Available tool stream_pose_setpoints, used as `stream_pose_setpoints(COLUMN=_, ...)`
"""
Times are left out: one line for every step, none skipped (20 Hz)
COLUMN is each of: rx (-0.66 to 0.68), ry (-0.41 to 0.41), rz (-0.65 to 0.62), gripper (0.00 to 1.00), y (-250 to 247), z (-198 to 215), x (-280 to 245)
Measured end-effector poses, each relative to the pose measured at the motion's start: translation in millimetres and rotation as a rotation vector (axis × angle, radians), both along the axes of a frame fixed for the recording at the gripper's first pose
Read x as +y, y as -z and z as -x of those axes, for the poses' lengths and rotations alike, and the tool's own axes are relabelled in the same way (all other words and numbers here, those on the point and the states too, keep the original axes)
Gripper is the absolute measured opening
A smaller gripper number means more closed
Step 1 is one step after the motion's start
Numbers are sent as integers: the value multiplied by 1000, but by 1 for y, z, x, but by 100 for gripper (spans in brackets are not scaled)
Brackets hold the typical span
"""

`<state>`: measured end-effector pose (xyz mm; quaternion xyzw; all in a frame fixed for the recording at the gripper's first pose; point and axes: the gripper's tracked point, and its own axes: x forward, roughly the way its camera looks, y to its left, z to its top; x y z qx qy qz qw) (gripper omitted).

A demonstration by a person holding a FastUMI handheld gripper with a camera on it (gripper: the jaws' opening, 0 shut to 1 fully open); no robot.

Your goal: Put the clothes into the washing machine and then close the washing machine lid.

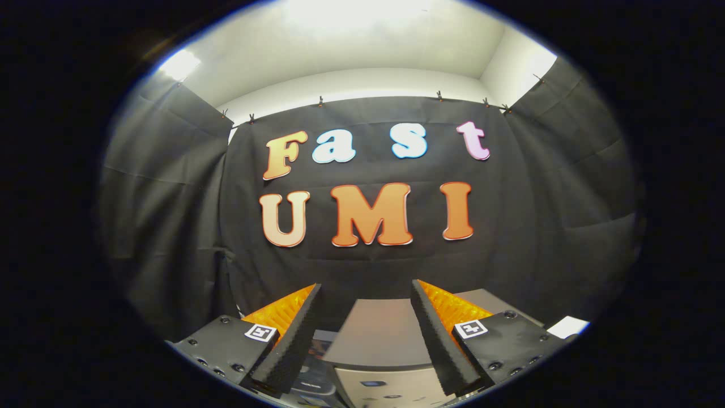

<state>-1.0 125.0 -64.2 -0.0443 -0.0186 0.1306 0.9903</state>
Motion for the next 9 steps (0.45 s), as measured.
stream_pose_setpoints(rx=-4, ry=18, rz=7, gripper=98, y=-4, z=12, x=-21)
stream_pose_setpoints(rx=-9, ry=31, rz=9, gripper=98, y=-7, z=25, x=-40)
stream_pose_setpoints(rx=-15, ry=44, rz=3, gripper=98, y=-11, z=37, x=-58)
stream_pose_setpoints(rx=-17, ry=52, rz=-10, gripper=98, y=-16, z=47, x=-73)
stream_pose_setpoints(rx=-14, ry=51, rz=-21, gripper=98, y=-17, z=57, x=-86)
stream_pose_setpoints(rx=-4, ry=53, rz=-29, gripper=98, y=-15, z=66, x=-98)
stream_pose_setpoints(rx=8, ry=54, rz=-36, gripper=98, y=-14, z=78, x=-112)
stream_pose_setpoints(rx=14, ry=56, rz=-42, gripper=98, y=-13, z=88, x=-123)
stream_pose_setpoints(rx=13, ry=67, rz=-42, gripper=98, y=-12, z=94, x=-134)
